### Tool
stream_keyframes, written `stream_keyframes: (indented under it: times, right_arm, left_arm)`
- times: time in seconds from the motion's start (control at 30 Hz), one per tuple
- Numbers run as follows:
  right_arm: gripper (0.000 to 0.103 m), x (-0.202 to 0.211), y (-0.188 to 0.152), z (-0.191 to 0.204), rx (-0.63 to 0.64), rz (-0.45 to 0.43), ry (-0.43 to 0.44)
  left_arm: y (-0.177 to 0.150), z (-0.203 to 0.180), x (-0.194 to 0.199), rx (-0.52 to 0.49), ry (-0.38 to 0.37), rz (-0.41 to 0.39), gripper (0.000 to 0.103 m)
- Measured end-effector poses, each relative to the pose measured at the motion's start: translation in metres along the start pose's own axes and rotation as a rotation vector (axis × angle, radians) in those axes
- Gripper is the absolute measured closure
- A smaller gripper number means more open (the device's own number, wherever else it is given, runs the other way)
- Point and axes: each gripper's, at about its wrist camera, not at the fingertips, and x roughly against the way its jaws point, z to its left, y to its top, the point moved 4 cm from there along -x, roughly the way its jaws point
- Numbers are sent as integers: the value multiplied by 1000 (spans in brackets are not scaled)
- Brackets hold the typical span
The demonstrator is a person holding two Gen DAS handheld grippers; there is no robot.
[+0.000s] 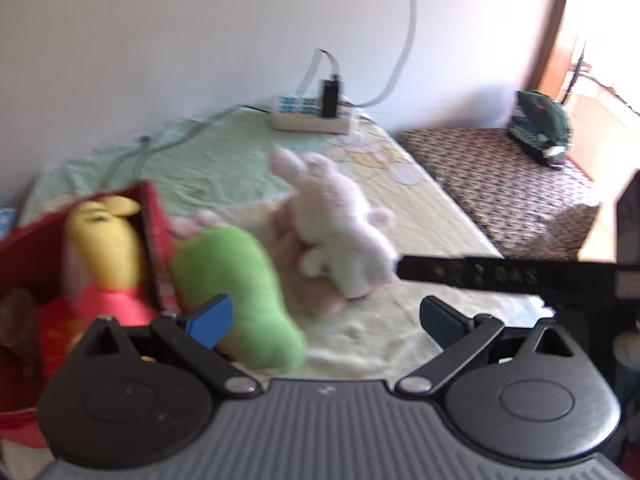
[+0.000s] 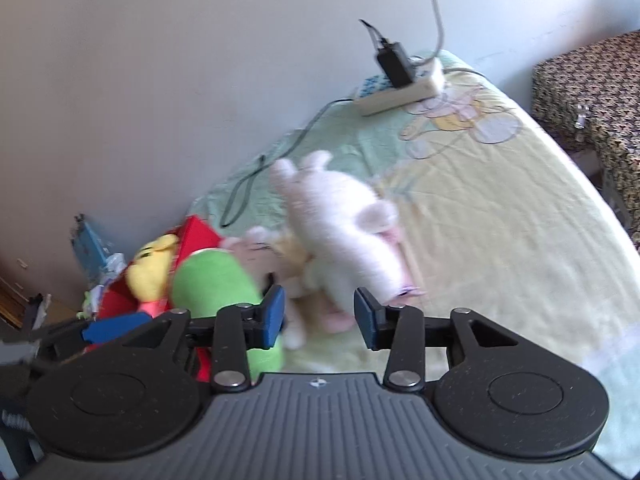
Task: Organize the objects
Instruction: 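Move the right gripper to the green plush and grasp it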
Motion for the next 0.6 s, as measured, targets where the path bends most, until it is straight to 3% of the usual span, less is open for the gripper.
stream_keyframes:
  times: [0.2,0.3,0.37,0.47,0.6]
  right_arm:
    - [60,-14,25,-17,-38,19,33]
    - [60,-23,32,-6,-4,63,147]
    - [59,-32,30,8,44,104,212]
    - [50,-50,23,30,98,198,317]
    - [39,-64,12,64,259,219,331]
  left_arm:
    - [-13,-15,-34,6,-65,65,3]
    - [-21,-10,-40,35,-83,87,3]
    - [-26,-3,-39,51,-55,94,3]
    - [-40,7,-37,63,-1,116,3]
    - [-60,16,-33,76,35,148,3]
